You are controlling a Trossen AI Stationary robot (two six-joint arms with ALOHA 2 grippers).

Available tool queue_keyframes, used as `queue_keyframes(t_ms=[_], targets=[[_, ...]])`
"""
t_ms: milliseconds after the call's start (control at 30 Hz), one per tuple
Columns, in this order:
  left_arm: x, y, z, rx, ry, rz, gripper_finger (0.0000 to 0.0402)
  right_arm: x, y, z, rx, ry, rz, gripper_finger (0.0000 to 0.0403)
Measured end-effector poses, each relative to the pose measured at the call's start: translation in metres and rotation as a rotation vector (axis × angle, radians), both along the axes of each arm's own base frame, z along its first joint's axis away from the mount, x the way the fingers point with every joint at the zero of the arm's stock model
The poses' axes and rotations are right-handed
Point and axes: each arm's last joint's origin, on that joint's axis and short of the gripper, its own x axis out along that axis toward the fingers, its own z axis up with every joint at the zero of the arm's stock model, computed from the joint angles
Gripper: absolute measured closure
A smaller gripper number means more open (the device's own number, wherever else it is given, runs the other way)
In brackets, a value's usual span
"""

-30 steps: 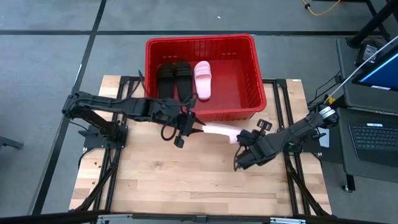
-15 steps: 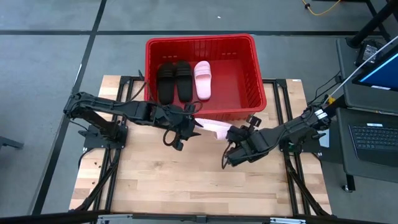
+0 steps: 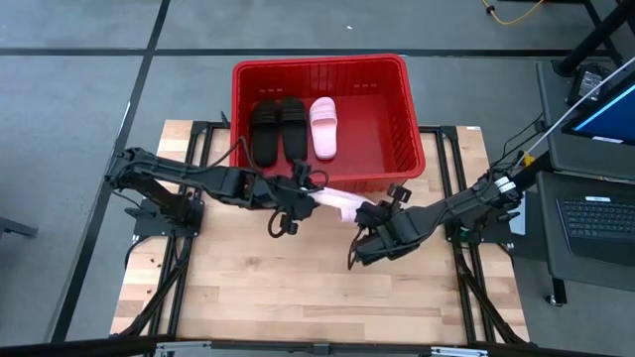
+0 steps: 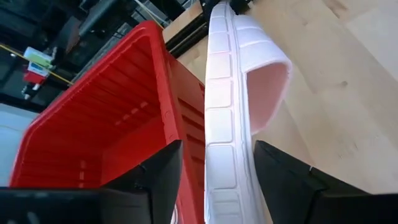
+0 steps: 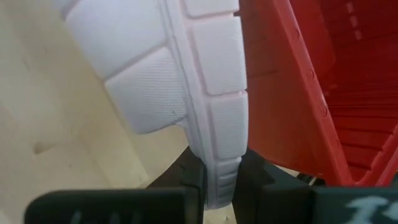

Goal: Pick and place slides into bin
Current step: Put the pink slipper into the red bin

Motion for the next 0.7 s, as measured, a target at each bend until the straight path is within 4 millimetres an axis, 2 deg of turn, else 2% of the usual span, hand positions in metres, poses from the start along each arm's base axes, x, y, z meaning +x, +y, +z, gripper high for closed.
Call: queue_keyframes(t_ms=[233,467,567,700], targets=[[-0.004,0.006,-0.009,0.027,0.103,0.045,0.0203,0.000,0.000,0.000,0.000,0.000,-0.001,0.0356],[-0.005,0.014,-0.010,0.035,0.109,0.103,0.0218,0.000,0.000,0.000,0.000,-0.001,-0.002,0.0356],[-0.005,0.014,-0.010,0.032,0.110,0.100,0.0242,0.000,0.000,0.000,-0.017,-0.017,-0.009,0.0356],[-0.005,0.012,-0.010,-0.013,0.116,0.049,0.0310,0.001,-0.001,0.001,-0.027,-0.043,-0.029,0.0356]])
